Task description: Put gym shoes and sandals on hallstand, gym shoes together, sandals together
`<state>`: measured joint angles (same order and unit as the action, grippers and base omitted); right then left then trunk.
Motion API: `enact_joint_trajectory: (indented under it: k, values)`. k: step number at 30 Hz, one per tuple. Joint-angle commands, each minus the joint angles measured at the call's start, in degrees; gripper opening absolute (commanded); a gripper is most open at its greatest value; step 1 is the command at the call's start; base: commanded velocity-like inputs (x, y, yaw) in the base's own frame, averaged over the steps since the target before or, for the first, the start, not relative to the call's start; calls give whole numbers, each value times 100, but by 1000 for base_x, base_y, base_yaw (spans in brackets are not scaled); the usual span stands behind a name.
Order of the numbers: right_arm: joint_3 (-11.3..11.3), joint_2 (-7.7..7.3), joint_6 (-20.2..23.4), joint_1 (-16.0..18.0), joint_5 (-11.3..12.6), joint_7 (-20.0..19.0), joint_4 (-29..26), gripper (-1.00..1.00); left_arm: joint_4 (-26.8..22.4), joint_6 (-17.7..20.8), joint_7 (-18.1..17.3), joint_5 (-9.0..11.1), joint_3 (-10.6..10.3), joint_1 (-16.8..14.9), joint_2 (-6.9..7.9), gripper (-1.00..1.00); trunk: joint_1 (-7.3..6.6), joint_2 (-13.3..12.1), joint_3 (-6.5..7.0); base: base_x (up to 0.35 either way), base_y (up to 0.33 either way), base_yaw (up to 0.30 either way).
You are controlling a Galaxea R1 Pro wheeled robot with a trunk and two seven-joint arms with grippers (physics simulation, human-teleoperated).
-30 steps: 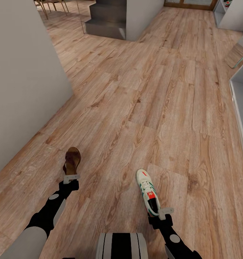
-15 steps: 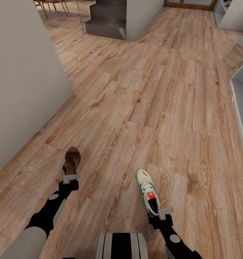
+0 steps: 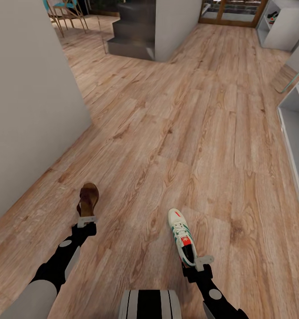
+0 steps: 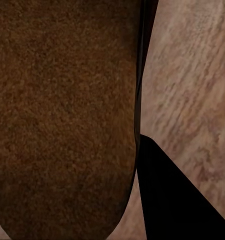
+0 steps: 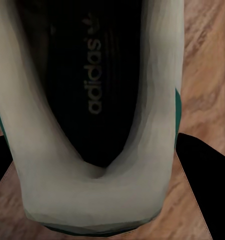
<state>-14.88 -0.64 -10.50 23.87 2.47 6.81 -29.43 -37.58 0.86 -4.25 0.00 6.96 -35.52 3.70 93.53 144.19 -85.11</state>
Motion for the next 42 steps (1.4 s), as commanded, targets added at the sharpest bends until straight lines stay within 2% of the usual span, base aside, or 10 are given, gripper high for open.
enact_joint_trajectory:
  k: [1,6,14,18,23,36,42]
  values:
    - [-48,-7,-16,3,30,49,5,-100,7,7,-49,-20,28,-1,-1,-100,-3,0,20,0,0,0]
    - [-50,-7,-17,3,26,49,18,-100,33,-42,-50,-29,34,79,9,-100,-16,-7,131,0,0,0]
    - [-61,-7,-21,3,22,49,47,-100,60,-527,-29,-47,61,530,40,-100,-37,-18,308,0,0,0]
    - [-70,-5,-22,3,12,49,69,-100,116,-622,-5,-51,81,753,50,-100,-47,-23,396,0,0,0]
    - [-69,-18,-35,1,12,45,142,-100,142,-652,34,-53,93,964,52,-100,-60,-30,507,0,0,0]
    - [-59,-34,-57,-7,25,59,336,-100,151,-661,63,-46,103,1196,60,-100,-93,-47,795,0,0,0]
    - [-58,-134,-82,-13,29,110,501,-100,153,-665,64,-37,104,1369,60,-100,-109,-55,957,0,0,0]
